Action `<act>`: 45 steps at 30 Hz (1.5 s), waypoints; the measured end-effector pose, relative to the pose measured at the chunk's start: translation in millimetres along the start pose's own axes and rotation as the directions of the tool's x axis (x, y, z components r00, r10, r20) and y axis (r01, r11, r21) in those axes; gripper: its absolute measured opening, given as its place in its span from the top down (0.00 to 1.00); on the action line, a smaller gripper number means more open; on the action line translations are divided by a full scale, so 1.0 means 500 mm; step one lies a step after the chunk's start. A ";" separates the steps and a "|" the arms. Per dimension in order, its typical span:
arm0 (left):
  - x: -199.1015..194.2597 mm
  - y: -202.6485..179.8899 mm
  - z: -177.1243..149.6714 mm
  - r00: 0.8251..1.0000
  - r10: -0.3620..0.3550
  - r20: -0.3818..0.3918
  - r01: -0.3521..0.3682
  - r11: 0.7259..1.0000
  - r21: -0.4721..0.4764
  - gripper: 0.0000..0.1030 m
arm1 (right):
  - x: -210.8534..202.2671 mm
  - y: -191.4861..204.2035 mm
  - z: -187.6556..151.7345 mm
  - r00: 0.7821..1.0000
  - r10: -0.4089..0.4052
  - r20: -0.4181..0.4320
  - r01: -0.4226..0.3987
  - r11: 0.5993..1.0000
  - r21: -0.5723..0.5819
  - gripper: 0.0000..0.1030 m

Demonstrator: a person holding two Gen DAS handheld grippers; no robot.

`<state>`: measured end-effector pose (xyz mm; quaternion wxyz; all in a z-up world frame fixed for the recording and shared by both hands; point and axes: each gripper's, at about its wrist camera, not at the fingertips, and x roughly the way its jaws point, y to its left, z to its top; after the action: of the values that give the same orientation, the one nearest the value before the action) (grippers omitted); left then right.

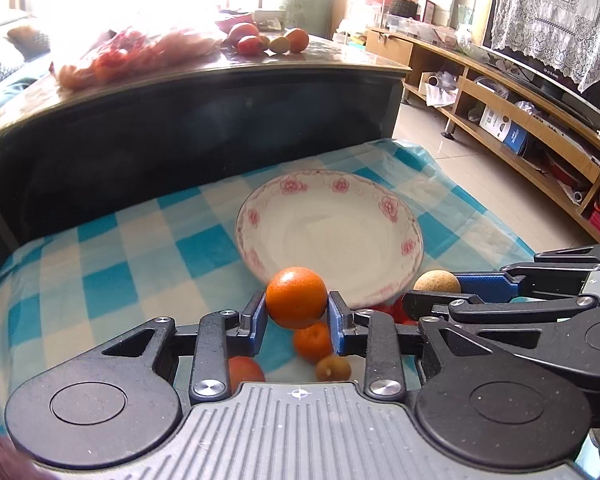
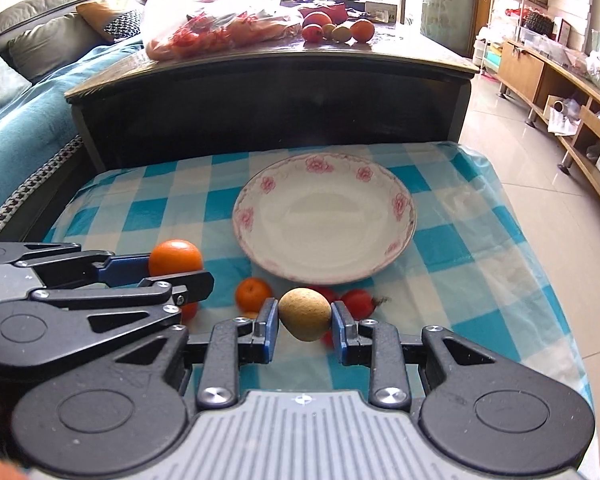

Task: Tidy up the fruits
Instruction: 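Carry the orange in the left tool while the right carries the longan over the plate, then open the left tool dropping the orange while the right releases the longan into the plate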

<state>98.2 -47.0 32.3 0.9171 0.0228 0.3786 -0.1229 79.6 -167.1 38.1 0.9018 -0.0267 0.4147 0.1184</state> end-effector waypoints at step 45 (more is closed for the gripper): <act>0.143 0.019 0.052 0.998 0.042 -0.050 -0.042 0.999 0.007 0.46 | 0.195 -0.092 0.095 0.999 -0.028 -0.021 0.028 1.000 -0.001 0.68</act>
<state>167.1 -56.4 0.4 0.9097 0.0365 0.4004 -0.1042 186.7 -186.2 -6.6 0.8990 -0.0341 0.4236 0.1059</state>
